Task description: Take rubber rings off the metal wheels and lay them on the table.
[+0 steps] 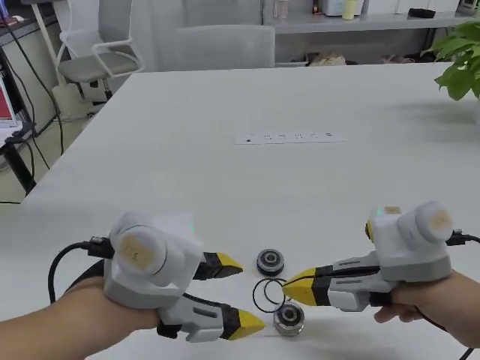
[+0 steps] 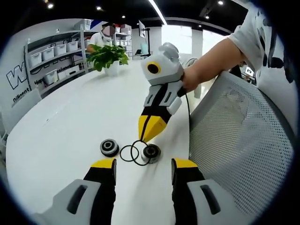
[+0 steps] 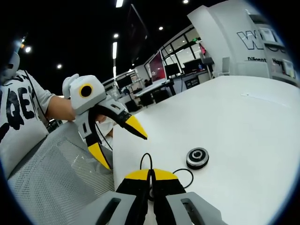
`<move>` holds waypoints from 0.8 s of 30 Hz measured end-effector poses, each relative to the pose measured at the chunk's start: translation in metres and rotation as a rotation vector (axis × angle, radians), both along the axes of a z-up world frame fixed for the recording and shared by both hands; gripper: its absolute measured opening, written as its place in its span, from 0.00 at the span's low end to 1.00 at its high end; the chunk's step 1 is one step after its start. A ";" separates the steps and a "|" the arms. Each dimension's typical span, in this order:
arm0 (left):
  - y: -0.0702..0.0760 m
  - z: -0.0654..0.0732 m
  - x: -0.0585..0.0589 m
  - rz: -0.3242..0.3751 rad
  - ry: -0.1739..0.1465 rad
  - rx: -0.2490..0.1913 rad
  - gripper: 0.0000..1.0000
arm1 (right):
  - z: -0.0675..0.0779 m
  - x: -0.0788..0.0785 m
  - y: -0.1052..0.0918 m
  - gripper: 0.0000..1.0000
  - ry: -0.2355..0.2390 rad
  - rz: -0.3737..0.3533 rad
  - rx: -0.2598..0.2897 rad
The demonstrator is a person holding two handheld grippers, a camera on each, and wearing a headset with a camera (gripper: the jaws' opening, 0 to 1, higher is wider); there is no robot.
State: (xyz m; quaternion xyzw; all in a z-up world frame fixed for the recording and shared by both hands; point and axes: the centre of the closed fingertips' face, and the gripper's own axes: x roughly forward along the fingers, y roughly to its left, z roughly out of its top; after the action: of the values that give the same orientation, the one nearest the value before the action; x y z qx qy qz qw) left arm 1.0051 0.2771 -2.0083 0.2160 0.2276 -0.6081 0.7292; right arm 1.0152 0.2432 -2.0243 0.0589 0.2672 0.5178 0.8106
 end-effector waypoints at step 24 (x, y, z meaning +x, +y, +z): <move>0.019 -0.002 0.008 0.063 0.004 0.004 0.48 | -0.034 0.014 0.020 0.00 -0.038 0.060 -0.164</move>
State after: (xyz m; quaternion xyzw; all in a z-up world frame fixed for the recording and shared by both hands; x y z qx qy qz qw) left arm 1.0132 0.2963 -2.0106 0.2091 0.2368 -0.5847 0.7472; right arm 1.0288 0.2631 -2.0579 -0.0256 0.2951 0.5192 0.8017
